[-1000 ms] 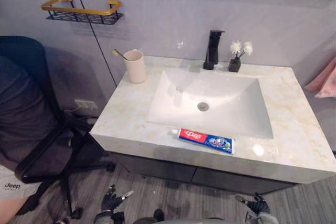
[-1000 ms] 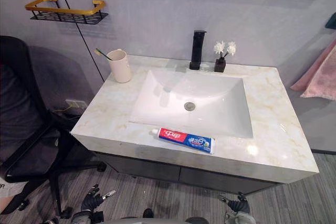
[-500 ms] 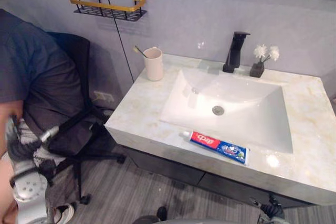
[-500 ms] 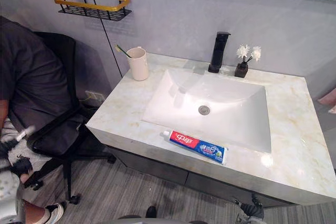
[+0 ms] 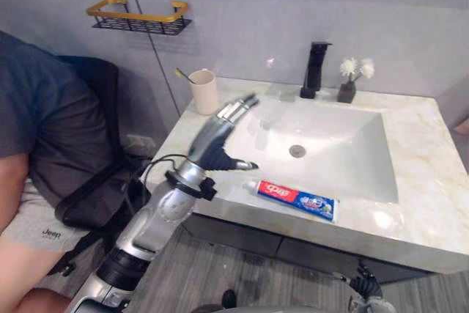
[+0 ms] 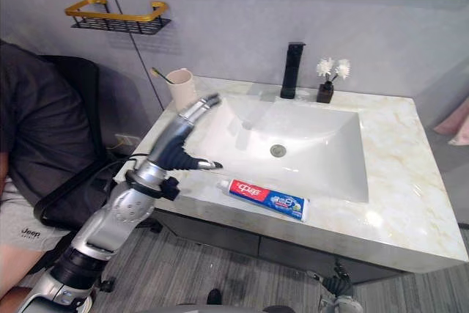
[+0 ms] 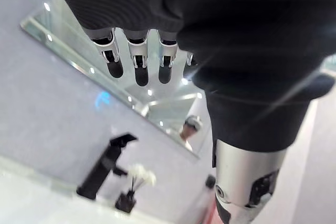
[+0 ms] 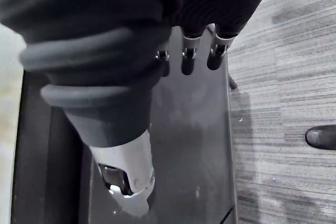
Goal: Organize washtable
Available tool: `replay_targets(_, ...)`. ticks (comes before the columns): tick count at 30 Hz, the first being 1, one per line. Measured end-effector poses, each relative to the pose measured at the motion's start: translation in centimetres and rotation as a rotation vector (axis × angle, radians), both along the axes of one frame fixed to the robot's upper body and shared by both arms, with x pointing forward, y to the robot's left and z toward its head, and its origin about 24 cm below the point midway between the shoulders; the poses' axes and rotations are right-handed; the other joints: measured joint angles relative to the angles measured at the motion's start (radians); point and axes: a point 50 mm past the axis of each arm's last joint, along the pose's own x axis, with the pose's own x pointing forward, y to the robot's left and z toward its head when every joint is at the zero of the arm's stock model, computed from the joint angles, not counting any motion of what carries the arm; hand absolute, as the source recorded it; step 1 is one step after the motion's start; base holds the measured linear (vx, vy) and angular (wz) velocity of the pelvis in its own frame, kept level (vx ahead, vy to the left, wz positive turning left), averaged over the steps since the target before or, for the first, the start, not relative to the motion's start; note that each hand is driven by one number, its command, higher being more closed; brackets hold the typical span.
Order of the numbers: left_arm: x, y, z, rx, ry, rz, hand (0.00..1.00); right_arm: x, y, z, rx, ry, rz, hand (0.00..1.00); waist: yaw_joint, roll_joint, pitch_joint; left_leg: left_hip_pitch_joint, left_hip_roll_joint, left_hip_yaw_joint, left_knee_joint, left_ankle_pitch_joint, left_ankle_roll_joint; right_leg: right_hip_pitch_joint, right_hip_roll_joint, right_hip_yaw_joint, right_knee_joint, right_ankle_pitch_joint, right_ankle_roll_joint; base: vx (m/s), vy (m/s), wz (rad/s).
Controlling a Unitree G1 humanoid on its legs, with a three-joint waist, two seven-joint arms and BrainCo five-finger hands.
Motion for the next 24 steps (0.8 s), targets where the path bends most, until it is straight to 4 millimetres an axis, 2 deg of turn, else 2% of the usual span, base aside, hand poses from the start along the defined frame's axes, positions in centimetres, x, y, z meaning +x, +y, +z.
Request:
replay_targets(3,0.1,-0.7,-2.9,0.135,0.096,-0.034,0.0,0.4,0.4,0.0,0.0,0.001,0.038,0.0,-0.021,-0.007,0.003,0.0,0.004,0.008,0.0,0.0,0.0,-0.001,0.003,0.003,-0.008,0.002,-0.002,0.0,-0.023,-0.08)
replay_targets(6,0.1,-0.9,-4.6,0.208,0.149,-0.046,0.0,0.7,0.5,0.1,0.0,-0.007,0.043,0.0,-0.029,-0.007,0.003,-0.001,0.006,0.022,0.0,-0.001,-0.001,-0.001,0.006,0.008,-0.023,0.008,-0.003,0.01,-0.019,-0.11)
replay_targets(9,0.2,-0.8,-5.3,0.263,0.161,-0.042,0.0,0.9,0.5,0.1,0.0,-0.012,0.043,0.0,-0.033,-0.01,0.005,-0.001,0.009,0.025,0.0,-0.001,-0.001,-0.001,0.008,0.01,-0.026,0.009,-0.003,0.0,-0.012,-0.05)
replay_targets(12,0.6,-1.0,-5.1,0.298,0.141,-0.048,0.0,0.9,0.4,0.1,-0.002,-0.012,0.042,0.0,-0.033,-0.012,0.006,-0.001,0.013,0.029,0.0,-0.001,-0.001,0.001,0.009,0.013,-0.035,0.015,-0.007,-0.01,-0.003,-0.02)
replay_targets(13,0.7,-1.0,-5.2,0.309,0.138,-0.048,1.0,1.0,0.4,0.2,-0.004,-0.014,0.041,0.0,-0.033,-0.012,0.006,-0.001,0.014,0.034,0.0,-0.001,-0.001,0.003,0.009,0.018,-0.043,0.022,-0.008,-0.05,-0.007,-0.12)
replay_targets(17,1.0,-0.6,-6.1,0.34,0.167,-0.03,1.0,1.8,0.4,0.4,-0.015,-0.033,0.038,0.0,-0.049,-0.012,0.007,-0.001,0.016,0.051,0.0,-0.001,-0.001,0.001,0.015,0.034,-0.056,0.035,-0.005,-0.07,-0.013,-0.13)
replay_targets(20,1.1,-0.2,-6.8,0.363,0.19,-0.013,1.0,1.5,0.3,0.3,-0.015,-0.025,0.035,0.0,-0.051,-0.011,0.006,0.0,0.016,0.054,0.0,-0.001,-0.001,0.0,0.014,0.038,-0.057,0.037,-0.004,-0.05,-0.004,-0.04)
replay_targets(24,2.5,-0.6,-6.0,0.399,0.15,-0.003,1.0,1.5,0.3,0.4,-0.016,-0.027,0.036,0.0,-0.055,-0.011,0.007,0.0,0.018,0.061,0.0,-0.001,-0.001,-0.006,0.016,0.048,-0.057,0.038,-0.004,-0.04,-0.008,-0.07)
